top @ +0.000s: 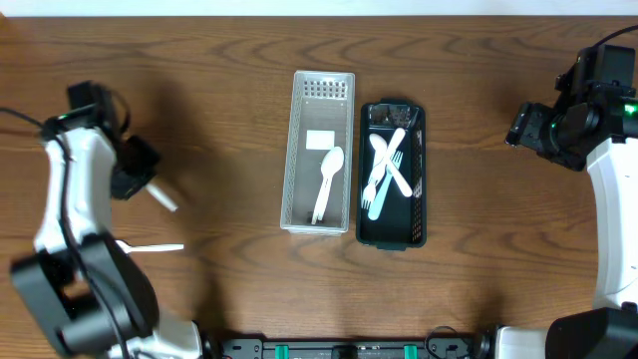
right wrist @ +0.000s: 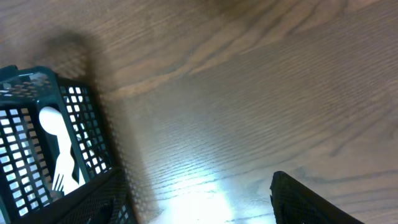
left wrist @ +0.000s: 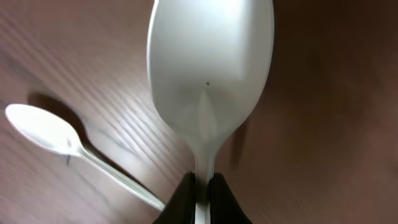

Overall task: Pack container
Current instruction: 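Carry the spoon into the clear basket and open left gripper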

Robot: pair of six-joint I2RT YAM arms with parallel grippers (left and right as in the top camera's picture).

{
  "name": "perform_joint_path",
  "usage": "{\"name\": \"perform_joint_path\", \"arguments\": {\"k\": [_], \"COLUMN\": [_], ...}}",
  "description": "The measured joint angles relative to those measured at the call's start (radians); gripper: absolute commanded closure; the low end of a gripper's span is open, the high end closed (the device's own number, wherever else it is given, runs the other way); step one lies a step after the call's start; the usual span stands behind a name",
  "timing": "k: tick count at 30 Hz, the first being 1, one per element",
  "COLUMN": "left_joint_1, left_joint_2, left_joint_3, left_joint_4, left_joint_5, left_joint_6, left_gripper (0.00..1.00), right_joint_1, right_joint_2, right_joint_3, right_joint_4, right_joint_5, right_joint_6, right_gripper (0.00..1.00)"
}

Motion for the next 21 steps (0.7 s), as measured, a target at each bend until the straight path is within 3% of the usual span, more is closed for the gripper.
{"name": "perform_joint_path", "arguments": {"k": [6, 13, 21], "left_joint_1": [-0.305, -0.633, -0.824], "left_joint_2": [-0.163, -0.153, -0.080], "left_joint_3": [0.000, 0.000, 0.000], "left_joint_4": [-0.009, 0.031, 0.117], "left_joint_5": [0.000, 0.000, -0.001], "left_joint_6": [0.000, 0.054, 0.105], "left_gripper": [0.94, 0.94, 0.94], "right_joint_1": [0.000, 0.000, 0.000], "right_joint_2": [0.000, 0.000, 0.000], "right_joint_3": [0.000, 0.000, 0.000], "right_joint_4": [0.000, 0.000, -0.003], "right_joint_5": [0.000, 0.000, 0.000], "right_joint_6": [0.000, 0.000, 0.000], "right_gripper": [0.22, 0.22, 0.22]}}
